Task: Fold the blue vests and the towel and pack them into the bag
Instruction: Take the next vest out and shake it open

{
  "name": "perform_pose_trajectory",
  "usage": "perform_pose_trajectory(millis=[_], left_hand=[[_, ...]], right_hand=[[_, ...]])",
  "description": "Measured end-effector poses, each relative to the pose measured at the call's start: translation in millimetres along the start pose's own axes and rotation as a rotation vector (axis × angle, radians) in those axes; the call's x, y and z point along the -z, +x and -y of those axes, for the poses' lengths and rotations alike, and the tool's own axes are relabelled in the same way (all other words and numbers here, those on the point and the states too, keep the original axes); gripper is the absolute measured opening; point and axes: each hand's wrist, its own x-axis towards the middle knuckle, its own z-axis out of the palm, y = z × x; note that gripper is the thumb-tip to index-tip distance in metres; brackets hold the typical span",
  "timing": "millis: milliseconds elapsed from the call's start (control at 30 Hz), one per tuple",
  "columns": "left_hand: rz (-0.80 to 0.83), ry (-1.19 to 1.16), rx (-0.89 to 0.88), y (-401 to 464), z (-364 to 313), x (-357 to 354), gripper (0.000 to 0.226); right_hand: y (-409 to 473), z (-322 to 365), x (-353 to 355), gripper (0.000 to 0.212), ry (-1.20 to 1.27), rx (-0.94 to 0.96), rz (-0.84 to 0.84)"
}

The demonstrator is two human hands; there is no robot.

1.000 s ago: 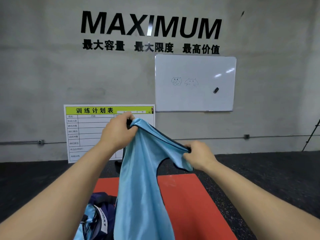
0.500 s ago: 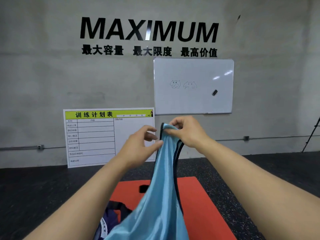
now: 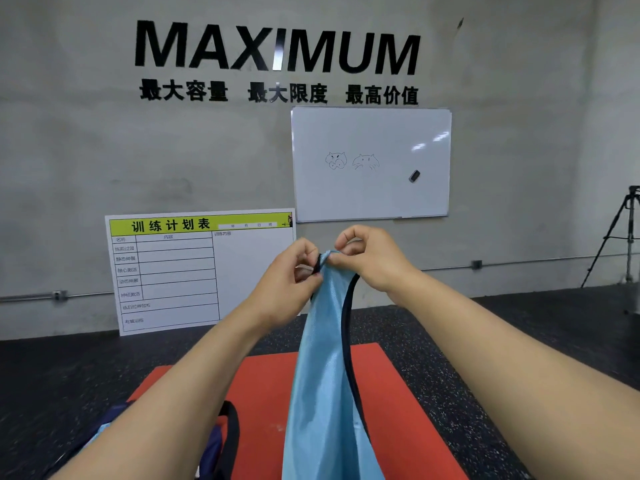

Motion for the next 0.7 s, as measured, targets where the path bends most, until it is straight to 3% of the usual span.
perform_pose_trajectory(millis=[233, 400, 533, 700], left_hand=[[0.194, 0.226, 0.035, 5.2, 8.3, -5.5, 0.049], [0.109, 0.297, 0.026, 4.4, 4.6, -2.2, 0.040], [0.018, 0.299, 0.043, 4.3, 4.9, 8.7, 0.041], [-0.018, 0.261, 0.074, 3.8, 2.9, 22.8, 0.043]], right_hand=[[2.4, -1.5, 4.4, 0.029, 0.028, 0.011, -0.003], [-11.1, -18.1, 0.1, 0.032, 0.076, -0.019, -0.012], [-40.8, -51.6, -17.3, 0.037, 0.091, -0.127, 0.151], [-80.4, -107.7, -55.4, 0.025, -0.114, -0.122, 0.328]])
